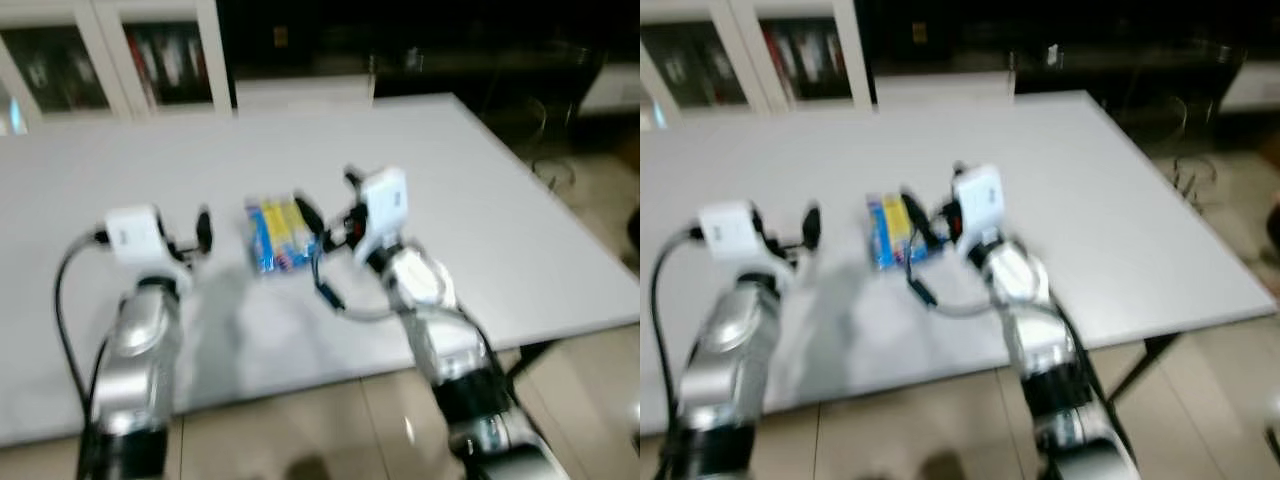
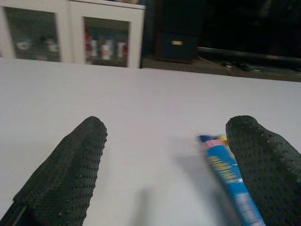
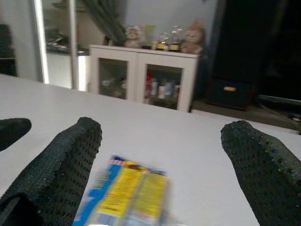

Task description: Picking trash to rubbish bin

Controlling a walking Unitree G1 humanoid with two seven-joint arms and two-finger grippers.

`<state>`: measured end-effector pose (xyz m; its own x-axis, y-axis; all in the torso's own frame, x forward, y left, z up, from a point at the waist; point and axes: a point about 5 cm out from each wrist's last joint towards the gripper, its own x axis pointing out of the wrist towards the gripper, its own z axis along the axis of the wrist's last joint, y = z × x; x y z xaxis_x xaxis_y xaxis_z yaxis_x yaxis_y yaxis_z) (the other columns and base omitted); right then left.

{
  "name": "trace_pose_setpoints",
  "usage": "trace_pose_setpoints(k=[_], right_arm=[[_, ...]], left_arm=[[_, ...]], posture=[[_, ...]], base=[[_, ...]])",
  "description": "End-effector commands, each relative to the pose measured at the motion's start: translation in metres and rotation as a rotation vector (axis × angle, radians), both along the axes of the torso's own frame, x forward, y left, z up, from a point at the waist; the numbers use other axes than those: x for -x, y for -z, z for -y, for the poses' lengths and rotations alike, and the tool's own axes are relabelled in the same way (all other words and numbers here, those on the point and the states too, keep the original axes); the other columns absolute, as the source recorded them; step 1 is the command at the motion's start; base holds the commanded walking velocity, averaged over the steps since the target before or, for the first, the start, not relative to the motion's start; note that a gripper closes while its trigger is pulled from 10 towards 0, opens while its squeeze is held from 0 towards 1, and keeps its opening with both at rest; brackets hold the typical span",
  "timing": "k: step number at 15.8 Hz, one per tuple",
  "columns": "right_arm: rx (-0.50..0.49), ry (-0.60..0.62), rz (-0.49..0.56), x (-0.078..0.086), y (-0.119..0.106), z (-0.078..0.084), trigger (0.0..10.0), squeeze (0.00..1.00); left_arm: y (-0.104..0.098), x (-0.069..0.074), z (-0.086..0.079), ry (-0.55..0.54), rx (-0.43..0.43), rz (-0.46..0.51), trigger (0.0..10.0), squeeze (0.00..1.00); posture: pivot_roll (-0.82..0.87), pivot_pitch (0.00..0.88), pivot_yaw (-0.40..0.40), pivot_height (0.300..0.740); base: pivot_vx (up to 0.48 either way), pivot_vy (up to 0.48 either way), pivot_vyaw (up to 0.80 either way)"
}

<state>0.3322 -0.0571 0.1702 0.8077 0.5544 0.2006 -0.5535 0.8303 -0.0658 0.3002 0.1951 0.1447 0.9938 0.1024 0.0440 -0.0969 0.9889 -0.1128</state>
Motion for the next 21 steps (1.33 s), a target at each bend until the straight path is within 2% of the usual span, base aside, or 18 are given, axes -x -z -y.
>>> trace_pose_setpoints(k=[1,6,10,13,15,18,21], right_arm=[[-0.002,0.032,-0.001,-0.002,-0.002,0.009,10.0,0.00],[0.002,0.043,-0.047,-0.007,0.001,0.011,10.0,0.00],[0.048,0.108,-0.057,-0.029,-0.009,0.032,10.0,0.00],[0.059,0.104,-0.097,-0.034,-0.008,0.035,10.0,0.00],[0.060,0.111,-0.084,-0.035,-0.009,0.036,10.0,0.00],[-0.009,0.132,-0.030,-0.033,-0.020,0.039,10.0,0.00],[-0.021,0.144,0.006,-0.025,-0.024,0.043,10.0,0.00]], left_arm=[[-0.005,-0.001,0.007,0.023,0.009,0.016,10.0,0.00],[-0.002,0.000,0.003,-0.004,-0.009,-0.013,10.0,0.00],[-0.002,0.001,-0.002,-0.028,-0.015,-0.023,10.0,0.00],[-0.002,0.001,-0.006,-0.047,-0.023,-0.027,10.0,0.00],[0.003,0.001,-0.007,-0.048,-0.015,-0.053,10.0,0.00],[0.010,-0.002,0.000,-0.006,0.003,-0.082,10.0,0.00],[0.017,-0.008,0.008,0.047,0.014,-0.102,10.0,0.00]], posture=[[-0.02,0.053,0.006,0.740],[-0.01,0.066,0.014,0.740],[-0.01,0.071,0.019,0.740],[0.00,0.079,0.022,0.740],[-0.01,0.084,0.023,0.740],[-0.03,0.093,0.033,0.740],[-0.07,0.112,0.047,0.740]], base=[[0.000,0.000,0.00],[0.000,0.000,0.00],[0.000,0.000,0.00],[0.000,0.000,0.00],[0.000,0.000,0.00],[0.000,0.000,0.00],[0.000,0.000,0.00]])
